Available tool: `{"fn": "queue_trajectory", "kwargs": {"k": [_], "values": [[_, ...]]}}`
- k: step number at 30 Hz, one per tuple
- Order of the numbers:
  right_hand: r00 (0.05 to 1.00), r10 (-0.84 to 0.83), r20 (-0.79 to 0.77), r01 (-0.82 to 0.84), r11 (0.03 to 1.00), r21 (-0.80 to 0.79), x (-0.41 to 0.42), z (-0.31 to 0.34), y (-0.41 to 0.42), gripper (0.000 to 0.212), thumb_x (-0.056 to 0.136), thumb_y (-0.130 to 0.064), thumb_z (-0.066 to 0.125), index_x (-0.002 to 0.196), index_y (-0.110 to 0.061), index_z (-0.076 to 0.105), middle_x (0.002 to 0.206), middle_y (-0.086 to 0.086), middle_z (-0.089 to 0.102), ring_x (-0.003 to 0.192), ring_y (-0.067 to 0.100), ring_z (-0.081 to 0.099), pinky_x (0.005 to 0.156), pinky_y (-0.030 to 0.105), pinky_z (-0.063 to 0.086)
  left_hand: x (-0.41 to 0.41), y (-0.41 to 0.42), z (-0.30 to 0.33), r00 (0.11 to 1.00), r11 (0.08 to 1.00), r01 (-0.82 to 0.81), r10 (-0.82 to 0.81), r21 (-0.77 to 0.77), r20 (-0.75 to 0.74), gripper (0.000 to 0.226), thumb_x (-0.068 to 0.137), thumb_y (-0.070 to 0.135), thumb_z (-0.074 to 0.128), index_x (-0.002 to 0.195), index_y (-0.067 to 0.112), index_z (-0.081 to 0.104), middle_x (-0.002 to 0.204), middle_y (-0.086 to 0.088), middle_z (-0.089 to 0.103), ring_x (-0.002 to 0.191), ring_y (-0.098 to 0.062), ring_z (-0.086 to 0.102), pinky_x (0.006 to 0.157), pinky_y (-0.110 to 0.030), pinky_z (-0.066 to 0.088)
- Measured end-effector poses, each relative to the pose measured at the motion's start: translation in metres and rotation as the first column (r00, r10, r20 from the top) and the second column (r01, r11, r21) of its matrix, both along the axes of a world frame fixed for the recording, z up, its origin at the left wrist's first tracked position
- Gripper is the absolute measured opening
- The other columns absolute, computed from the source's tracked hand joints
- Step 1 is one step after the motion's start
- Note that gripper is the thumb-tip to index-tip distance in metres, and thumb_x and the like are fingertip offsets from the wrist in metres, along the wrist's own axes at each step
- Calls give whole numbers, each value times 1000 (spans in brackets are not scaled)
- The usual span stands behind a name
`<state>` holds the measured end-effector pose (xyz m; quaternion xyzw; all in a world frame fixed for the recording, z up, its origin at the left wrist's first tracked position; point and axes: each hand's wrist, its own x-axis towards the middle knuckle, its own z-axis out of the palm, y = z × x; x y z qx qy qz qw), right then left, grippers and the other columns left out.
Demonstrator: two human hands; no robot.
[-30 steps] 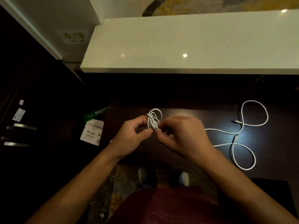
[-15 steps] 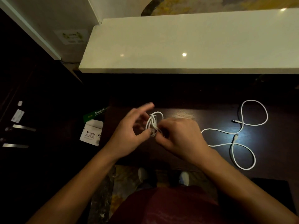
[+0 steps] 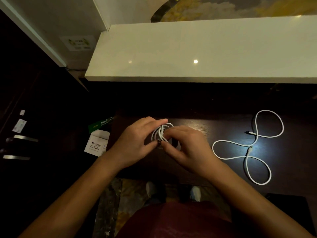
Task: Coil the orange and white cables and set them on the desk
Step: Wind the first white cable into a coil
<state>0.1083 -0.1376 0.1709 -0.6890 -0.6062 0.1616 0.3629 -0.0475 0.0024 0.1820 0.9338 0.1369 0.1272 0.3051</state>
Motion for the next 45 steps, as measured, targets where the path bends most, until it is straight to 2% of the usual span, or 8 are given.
{"fn": "queue_trajectory", "kwargs": {"k": [4,10,23,29,36,38,41,45], "values": [[999,-12,-30,13,999,34,1,6,3,21,94,-39,55,97,-22,67,86,-17,56,78,0,49,67,25,43,-1,4,-2,1000,994,-2,0,112,23,62,94,26,58,150,7,42,127,-7,60,116,-19,58,99,-37,49],[997,-12,-78,17,998,66,5,11,5,21,99,-36,55,100,-18,66,93,-8,58,78,3,52,66,28,45,-1,7,-1,999,993,21,-27,118,43,58,103,35,47,151,3,39,125,-9,60,114,-22,59,97,-37,48],[984,-166,68,158,981,111,-6,22,15,27,103,-41,48,106,-20,65,101,-2,58,85,16,57,65,41,51,14,-25,-1,945,877,-182,280,-444,166,42,108,29,36,145,12,46,135,6,56,129,-1,53,101,-12,40],[988,-141,-62,148,981,126,3,39,15,36,103,-49,43,111,-22,66,100,-3,57,86,14,59,71,43,51,30,-28,11,898,846,-221,371,-485,238,46,106,45,36,137,17,55,135,2,61,127,-10,58,101,-21,45],[951,-196,-237,270,904,332,22,53,8,40,99,-38,53,129,-11,60,124,2,58,104,14,61,87,29,50,57,-23,41,824,703,-148,477,-696,307,39,106,32,34,128,15,62,118,-2,70,111,-15,67,93,-28,52],[892,-300,-337,385,896,220,30,50,7,46,96,-46,52,131,-16,58,120,-4,61,99,10,62,84,31,52,62,-26,47,815,637,-91,489,-765,311,40,105,32,34,125,15,65,106,-4,71,101,-14,68,87,-27,53],[783,-240,-574,280,960,-21,38,48,2,43,99,-48,50,115,-12,68,92,-10,71,81,5,66,70,31,52,67,-33,50,832,578,-21,463,-816,306,40,104,33,35,124,15,65,104,-4,70,98,-11,68,82,-22,53],[628,-118,-770,151,988,-28,41,50,-8,34,103,-32,50,97,-5,68,67,-8,64,61,9,57,55,29,43,71,-38,46,849,495,27,447,-868,281,42,102,32,36,128,13,63,111,-5,72,107,-17,68,85,-27,54]]}}
